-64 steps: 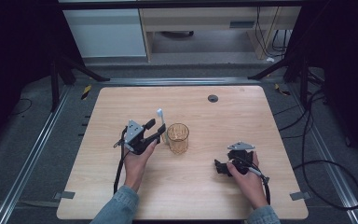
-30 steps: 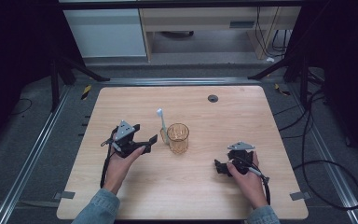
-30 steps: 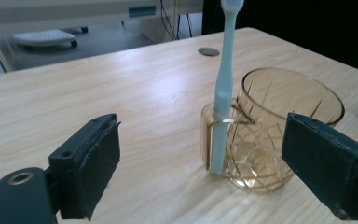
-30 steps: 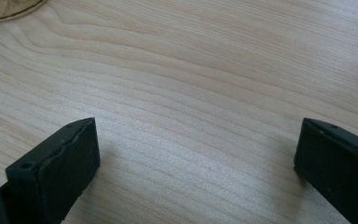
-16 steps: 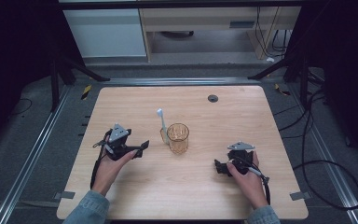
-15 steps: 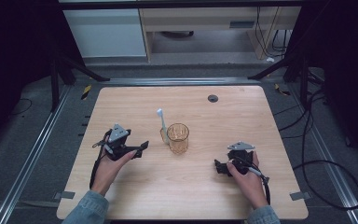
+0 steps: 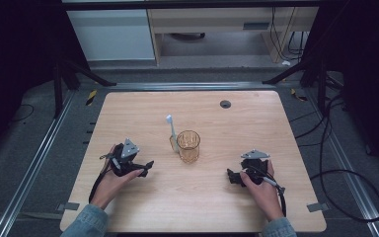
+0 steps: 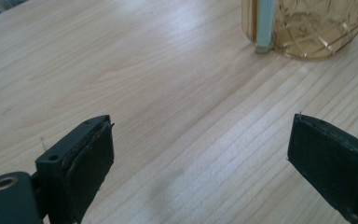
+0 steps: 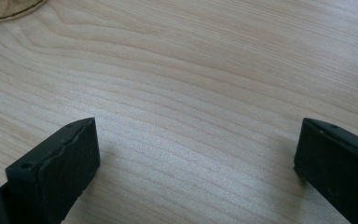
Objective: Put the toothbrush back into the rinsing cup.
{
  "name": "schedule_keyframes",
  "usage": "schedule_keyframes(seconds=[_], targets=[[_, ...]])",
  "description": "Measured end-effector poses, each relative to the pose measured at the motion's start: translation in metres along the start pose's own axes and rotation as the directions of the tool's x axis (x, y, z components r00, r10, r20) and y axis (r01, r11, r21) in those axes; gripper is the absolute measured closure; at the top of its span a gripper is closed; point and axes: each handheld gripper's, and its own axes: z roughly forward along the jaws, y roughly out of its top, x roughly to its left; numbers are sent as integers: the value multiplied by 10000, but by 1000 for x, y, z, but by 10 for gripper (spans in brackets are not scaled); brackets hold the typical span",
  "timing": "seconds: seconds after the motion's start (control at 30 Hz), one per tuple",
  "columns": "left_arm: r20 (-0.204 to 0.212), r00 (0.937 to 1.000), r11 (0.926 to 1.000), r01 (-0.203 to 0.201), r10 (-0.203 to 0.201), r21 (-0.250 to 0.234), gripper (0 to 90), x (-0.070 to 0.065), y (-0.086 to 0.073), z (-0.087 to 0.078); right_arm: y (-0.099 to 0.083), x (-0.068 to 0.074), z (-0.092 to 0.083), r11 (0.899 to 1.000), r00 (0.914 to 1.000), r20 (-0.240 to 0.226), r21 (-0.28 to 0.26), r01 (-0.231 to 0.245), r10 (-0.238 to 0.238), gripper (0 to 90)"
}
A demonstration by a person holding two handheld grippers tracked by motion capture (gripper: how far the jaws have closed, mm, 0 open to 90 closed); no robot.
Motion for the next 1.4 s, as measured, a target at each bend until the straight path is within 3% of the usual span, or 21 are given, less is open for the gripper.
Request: schedule_keyframes(seconds=[0.23,0.43,0.8,0.87,1.4], targets=[[-17,10000,9983,-19,20,576,61,3,-10,2,0,0,0,10000,10000,11,7,7,-7,4],[30,9990,9944,439,-444,965,56,12,-22,8,0,0,0,10000,10000,10,8,4,-4,4],[-79,9960,9888,892,-889,1193,51,23,-28,13,0,0,0,10000,10000,10,6,7,-7,4],[-46,9935,9870,1137,-1139,1135,44,26,-29,15,0,0,0,10000,10000,13,8,8,-8,4],[22,9873,9827,1580,-1589,969,26,31,-31,19,0,0,0,10000,10000,9,5,6,-6,4]])
